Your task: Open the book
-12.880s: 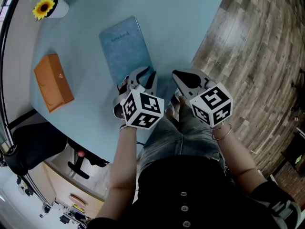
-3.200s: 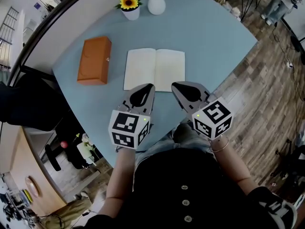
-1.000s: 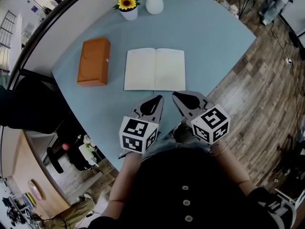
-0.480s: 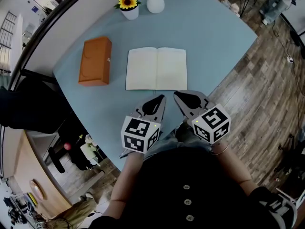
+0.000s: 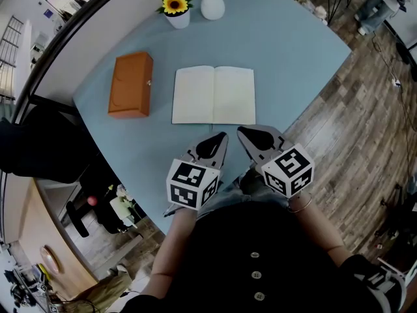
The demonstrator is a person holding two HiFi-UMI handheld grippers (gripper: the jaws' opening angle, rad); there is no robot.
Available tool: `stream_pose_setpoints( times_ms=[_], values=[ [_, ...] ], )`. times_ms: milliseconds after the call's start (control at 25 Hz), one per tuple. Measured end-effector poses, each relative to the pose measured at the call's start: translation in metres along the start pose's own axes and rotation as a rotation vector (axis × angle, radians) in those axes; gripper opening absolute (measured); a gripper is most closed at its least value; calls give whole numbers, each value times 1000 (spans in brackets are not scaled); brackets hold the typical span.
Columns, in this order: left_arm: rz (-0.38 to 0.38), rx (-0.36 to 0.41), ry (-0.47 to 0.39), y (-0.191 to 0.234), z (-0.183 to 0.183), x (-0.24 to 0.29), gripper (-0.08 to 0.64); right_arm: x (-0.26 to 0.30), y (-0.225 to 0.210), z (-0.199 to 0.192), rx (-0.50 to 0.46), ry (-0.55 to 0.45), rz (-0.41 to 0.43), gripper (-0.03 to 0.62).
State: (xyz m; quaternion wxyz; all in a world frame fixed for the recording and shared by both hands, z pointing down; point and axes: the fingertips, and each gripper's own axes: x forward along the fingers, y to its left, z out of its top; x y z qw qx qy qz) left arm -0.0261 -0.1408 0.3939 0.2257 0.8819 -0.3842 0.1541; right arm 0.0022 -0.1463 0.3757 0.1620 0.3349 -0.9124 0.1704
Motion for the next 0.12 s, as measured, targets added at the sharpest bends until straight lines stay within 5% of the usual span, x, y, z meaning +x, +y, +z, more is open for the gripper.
stream_pose_setpoints(
  times_ms=[120],
  values=[
    [-11,5,6,-3,-2,0,12,-2,2,0,1,-1,0,2]
  ],
)
